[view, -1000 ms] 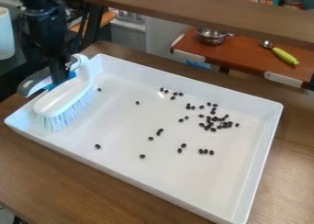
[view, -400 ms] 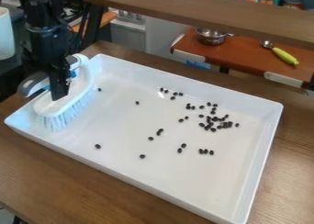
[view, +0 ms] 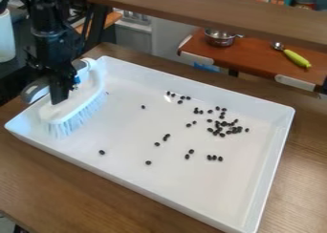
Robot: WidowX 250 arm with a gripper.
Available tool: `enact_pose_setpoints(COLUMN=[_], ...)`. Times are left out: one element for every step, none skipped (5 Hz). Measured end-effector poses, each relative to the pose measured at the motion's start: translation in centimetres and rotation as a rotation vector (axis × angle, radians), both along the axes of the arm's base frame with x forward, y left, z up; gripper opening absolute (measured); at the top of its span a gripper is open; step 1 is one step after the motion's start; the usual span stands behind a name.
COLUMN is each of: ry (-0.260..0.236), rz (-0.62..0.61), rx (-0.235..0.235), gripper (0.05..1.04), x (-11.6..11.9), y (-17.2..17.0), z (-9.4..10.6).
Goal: Sweep into pile
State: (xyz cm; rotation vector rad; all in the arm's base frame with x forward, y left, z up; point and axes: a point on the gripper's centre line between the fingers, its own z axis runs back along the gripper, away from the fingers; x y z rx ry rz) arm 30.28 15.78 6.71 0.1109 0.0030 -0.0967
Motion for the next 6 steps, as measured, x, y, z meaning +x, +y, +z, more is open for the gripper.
enact_pose_setpoints(ry=[-0.001, 0.008, 0.020, 0.015, 0.022, 0.033], rz=[-0.012, -0.042, -0.048, -0.037, -0.019, 0.000], rx=[-0.023, -0.056, -0.075, -0.078, -0.090, -0.113], gripper=[0.498, 0.498, 0.498, 0.498, 0.498, 0.498], x=[-0.2, -0.3, -0.5, -0.4, 0.0, 0.1], y=[-1.0, -3.2, -5.8, -8.5, -11.3, -14.8], z=[-0.2, -0.1, -0.1, -0.2, -0.2, -0.2])
